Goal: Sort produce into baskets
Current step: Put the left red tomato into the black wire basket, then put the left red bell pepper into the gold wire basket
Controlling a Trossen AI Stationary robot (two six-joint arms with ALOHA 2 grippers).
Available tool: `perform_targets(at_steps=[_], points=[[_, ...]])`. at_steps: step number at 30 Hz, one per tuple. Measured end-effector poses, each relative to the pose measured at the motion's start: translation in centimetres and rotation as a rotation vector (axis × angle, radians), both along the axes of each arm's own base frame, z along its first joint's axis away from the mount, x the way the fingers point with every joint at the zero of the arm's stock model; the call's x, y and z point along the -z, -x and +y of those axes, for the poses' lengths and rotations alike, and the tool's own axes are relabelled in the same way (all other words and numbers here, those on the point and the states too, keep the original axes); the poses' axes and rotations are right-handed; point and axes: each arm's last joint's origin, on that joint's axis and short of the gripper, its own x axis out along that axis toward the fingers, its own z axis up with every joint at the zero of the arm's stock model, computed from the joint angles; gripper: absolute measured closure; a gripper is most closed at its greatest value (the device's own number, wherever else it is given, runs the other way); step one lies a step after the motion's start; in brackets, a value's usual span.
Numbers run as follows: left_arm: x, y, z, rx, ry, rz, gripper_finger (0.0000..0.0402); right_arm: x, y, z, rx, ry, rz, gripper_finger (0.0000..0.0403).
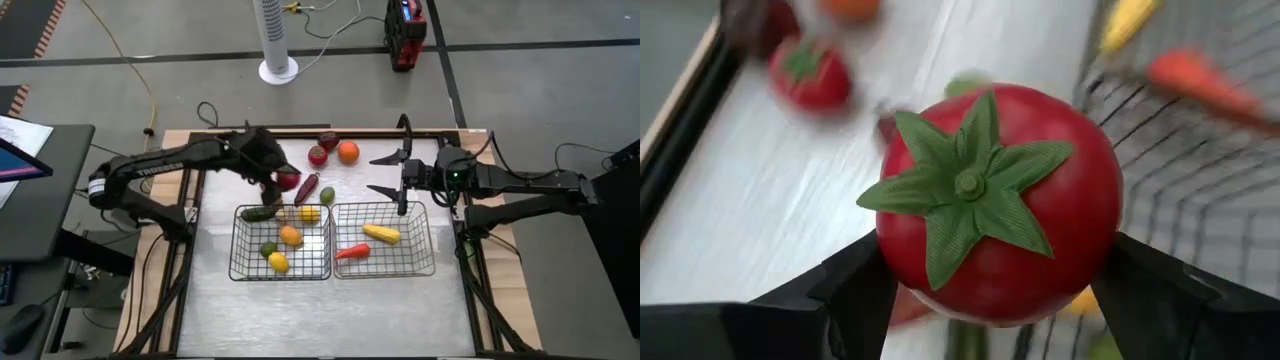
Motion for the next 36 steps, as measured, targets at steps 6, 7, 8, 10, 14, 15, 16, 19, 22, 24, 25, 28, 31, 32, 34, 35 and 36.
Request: perform_targets(at_steps=[6, 7, 8, 10, 14, 15, 16, 19, 22, 24, 25, 28, 31, 32, 34, 35, 36], points=[[1.3, -2.5, -2.2, 0.084, 0.031, -0.01, 0.0125, 0.0, 0.0, 0.0, 0.0, 0.0, -0.001, 0.0093], [1.7, -2.9, -2.7, 0.119, 0.063, 0.006, 0.0125, 0.0, 0.0, 0.0, 0.001, 0.0, 0.0, 0.0093], [2.1, -3.2, -3.2, 0.165, 0.097, 0.011, 0.0125, 0.0, 0.0, 0.0, 0.002, 0.0, 0.002, 0.0093], [2.7, -3.9, -4.4, 0.257, 0.144, 0.018, 0.0125, 0.0, 0.0, 0.0, 0.003, 0.0, 0.004, 0.0093], [3.9, -4.9, -6.3, 0.358, 0.162, 0.056, 0.0125, 0.1, 0.0, 0.0, 0.003, 0.0, 0.009, 0.0093], [4.2, -5.2, -6.6, 0.368, 0.156, 0.067, 0.0124, 0.1, 0.0, 0.0, 0.003, 0.0, 0.009, 0.0093], [4.5, -5.3, -6.8, 0.37, 0.145, 0.078, 0.0122, 0.1, 0.0, 0.0, 0.003, 0.0, 0.009, 0.0093], [5.4, -5.7, -7.3, 0.357, 0.141, 0.121, 0.0105, 0.1, 0.0, 0.0, 0.003, 0.0, 0.009, 0.0093], [6.1, -5.8, -7.4, 0.358, 0.159, 0.171, 0.0072, 0.1, 0.0, 0.0, 0.003, 0.0, 0.009, 0.0093], [6.1, -5.6, -7.4, 0.357, 0.165, 0.184, 0.005, 0.1, 0.0, 0.0, 0.003, 0.0, 0.009, 0.0093], [6.1, -5.6, -7.3, 0.355, 0.163, 0.188, 0.0041, 0.1, 0.0, 0.0, 0.004, 0.0, 0.009, 0.0093], [5.5, -5.5, -6.9, 0.348, 0.14, 0.203, 0.0028, 0.1, 0.0, 0.0, 0.004, 0.0, 0.009, 0.0093], [4.1, -5.7, -6.4, 0.339, 0.089, 0.194, 0.0026, 0.1, 0.0, 0.0, 0.004, 0.0, 0.009, 0.0093], [3.5, -5.6, -6.2, 0.33, 0.052, 0.204, 0.0026, 0.1, 0.0, 0.0, 0.004, 0.0, 0.009, 0.0093], [2.6, -5.3, -5.7, 0.308, -0.025, 0.249, 0.0025, 0.1, 0.0, 0.0, 0.004, -0.001, 0.009, 0.0093], [2.2, -5.1, -5.3, 0.297, -0.061, 0.273, 0.0025, 0.1, 0.0, 0.0, 0.004, -0.001, 0.009, 0.0093], [1.8, -4.9, -4.9, 0.279, -0.092, 0.295, 0.0026, 0.1, 0.0, 0.0, 0.004, -0.003, 0.009, 0.0093]])
